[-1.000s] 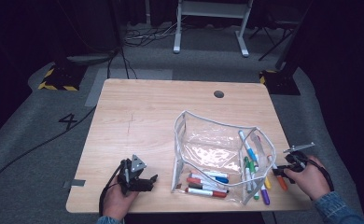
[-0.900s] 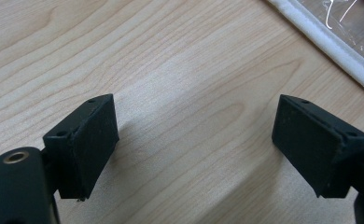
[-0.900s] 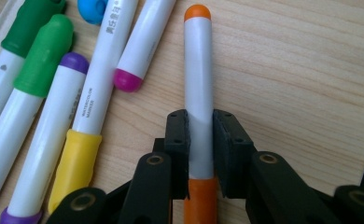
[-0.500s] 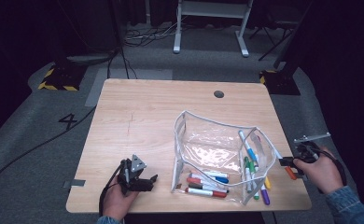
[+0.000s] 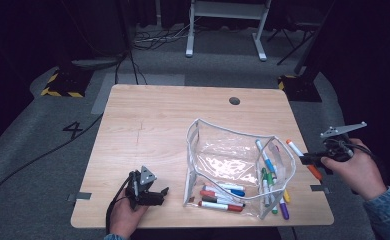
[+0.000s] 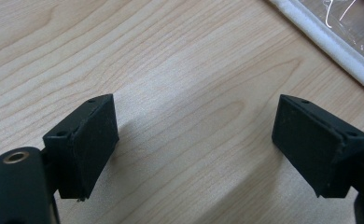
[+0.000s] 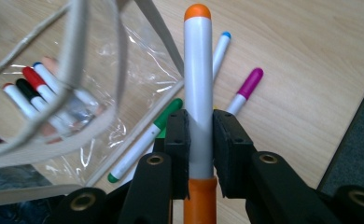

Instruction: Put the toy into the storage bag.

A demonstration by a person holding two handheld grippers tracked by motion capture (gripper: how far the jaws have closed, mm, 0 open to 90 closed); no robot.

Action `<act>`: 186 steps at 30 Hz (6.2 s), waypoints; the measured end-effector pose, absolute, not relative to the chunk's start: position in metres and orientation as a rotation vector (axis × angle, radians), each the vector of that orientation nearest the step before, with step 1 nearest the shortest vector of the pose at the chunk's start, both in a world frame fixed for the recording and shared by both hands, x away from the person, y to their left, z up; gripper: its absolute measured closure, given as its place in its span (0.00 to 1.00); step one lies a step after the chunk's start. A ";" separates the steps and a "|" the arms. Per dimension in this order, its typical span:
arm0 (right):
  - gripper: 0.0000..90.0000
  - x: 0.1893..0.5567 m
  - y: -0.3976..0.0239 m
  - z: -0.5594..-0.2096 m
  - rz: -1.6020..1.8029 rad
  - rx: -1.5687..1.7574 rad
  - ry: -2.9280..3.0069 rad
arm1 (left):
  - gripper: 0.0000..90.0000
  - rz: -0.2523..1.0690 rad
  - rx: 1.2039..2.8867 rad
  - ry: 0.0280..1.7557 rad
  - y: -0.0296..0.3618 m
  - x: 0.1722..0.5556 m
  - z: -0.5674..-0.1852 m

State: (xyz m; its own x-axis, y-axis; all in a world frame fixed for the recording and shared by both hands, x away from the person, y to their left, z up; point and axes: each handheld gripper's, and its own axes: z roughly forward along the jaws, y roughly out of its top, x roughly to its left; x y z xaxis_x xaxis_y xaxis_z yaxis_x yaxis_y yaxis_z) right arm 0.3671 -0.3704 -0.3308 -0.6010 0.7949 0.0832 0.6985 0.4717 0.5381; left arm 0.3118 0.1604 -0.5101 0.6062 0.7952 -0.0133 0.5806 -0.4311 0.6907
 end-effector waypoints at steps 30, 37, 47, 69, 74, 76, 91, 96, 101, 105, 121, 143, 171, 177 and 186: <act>0.85 0.350 -0.246 -0.259 0.898 0.676 2.835 | 0.16 0.423 2.167 1.080 0.160 0.314 -0.510; 0.85 0.348 -0.216 -0.266 0.847 0.551 2.918 | 0.16 0.422 2.166 1.080 0.160 0.314 -0.510; 0.85 0.348 -0.177 -0.288 0.772 0.443 3.022 | 0.16 0.424 2.167 1.079 0.160 0.314 -0.510; 0.85 0.358 -0.136 -0.355 0.563 0.397 3.200 | 0.16 0.417 2.155 1.087 0.159 0.313 -0.511; 0.85 0.359 -0.129 -0.368 0.502 0.380 3.233 | 0.16 0.421 2.159 1.085 0.160 0.314 -0.510; 0.85 0.359 -0.127 -0.374 0.468 0.364 3.243 | 0.16 0.417 2.156 1.087 0.159 0.313 -0.511; 0.85 0.357 -0.121 -0.406 0.272 0.305 3.271 | 0.16 0.415 2.157 1.087 0.160 0.313 -0.510; 0.73 0.359 -0.124 -0.407 0.244 0.353 3.274 | 0.16 0.420 2.160 1.085 0.160 0.314 -0.510; 0.45 0.364 -0.130 -0.399 0.315 0.398 3.202 | 0.16 0.421 2.159 1.084 0.160 0.314 -0.510; 0.39 0.366 -0.137 -0.379 0.465 0.445 3.146 | 0.16 0.421 2.159 1.085 0.160 0.314 -0.510; 0.41 0.368 -0.204 -0.308 0.865 0.620 2.872 | 0.16 0.414 2.162 1.083 0.162 0.311 -0.510; 0.44 0.374 -0.319 -0.271 1.010 0.948 2.580 | 0.16 0.425 2.161 1.085 0.163 0.310 -0.511; 0.50 0.421 -0.384 -0.385 0.797 1.322 2.475 | 0.16 0.421 2.160 1.086 0.162 0.310 -0.511; 0.55 0.429 -0.380 -0.415 0.771 1.372 2.491 | 0.16 0.427 2.160 1.088 0.162 0.311 -0.511; 0.60 0.436 -0.375 -0.452 0.704 1.443 2.520 | 0.16 0.427 2.160 1.088 0.162 0.311 -0.511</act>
State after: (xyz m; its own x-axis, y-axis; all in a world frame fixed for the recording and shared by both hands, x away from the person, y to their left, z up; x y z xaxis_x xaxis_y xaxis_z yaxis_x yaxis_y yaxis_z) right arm 0.4357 -0.3748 -0.4524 -0.5245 0.8458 0.0971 0.7737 0.4260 0.4689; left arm 0.3105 0.1624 -0.5105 0.5985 0.8010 -0.0094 0.5810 -0.4260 0.6935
